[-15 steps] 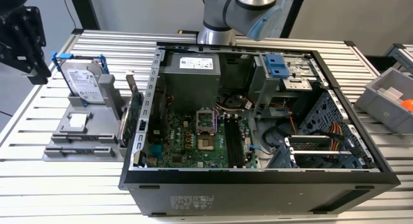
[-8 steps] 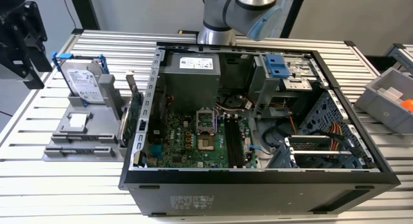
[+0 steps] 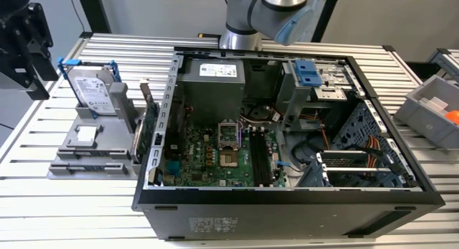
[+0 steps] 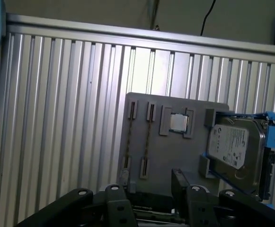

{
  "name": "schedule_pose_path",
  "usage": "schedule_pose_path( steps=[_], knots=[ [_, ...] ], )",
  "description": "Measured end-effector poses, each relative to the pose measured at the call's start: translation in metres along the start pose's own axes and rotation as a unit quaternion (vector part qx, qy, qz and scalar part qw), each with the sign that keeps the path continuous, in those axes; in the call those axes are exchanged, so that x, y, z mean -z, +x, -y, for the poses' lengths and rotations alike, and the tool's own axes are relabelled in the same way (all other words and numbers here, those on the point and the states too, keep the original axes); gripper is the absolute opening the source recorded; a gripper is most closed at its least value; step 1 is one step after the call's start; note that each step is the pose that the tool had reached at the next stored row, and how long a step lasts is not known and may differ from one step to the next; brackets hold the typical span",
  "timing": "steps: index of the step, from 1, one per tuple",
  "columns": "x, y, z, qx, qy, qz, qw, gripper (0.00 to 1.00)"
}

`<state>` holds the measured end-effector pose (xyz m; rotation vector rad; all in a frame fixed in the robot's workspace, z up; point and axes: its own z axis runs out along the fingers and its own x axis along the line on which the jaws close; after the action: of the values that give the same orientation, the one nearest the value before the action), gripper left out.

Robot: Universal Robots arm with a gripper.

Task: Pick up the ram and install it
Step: 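Pick up the ram and move it above insertion slot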

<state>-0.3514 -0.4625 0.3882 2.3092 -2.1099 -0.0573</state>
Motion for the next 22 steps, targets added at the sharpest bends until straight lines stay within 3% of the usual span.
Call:
schedule_pose_path(
  steps=[12,16,22],
  knots=[
    [-0.0104,-0.0007,0.0004,-0.005,0.0001,0.0002,0.99999,1.0],
    [-0.0145,-0.0006,0.0006,-0.022,0.0004,0.0008,0.99976,1.0],
    [-0.0204,-0.0005,0.0008,-0.05,0.0009,0.0017,0.99877,1.0]
  ],
)
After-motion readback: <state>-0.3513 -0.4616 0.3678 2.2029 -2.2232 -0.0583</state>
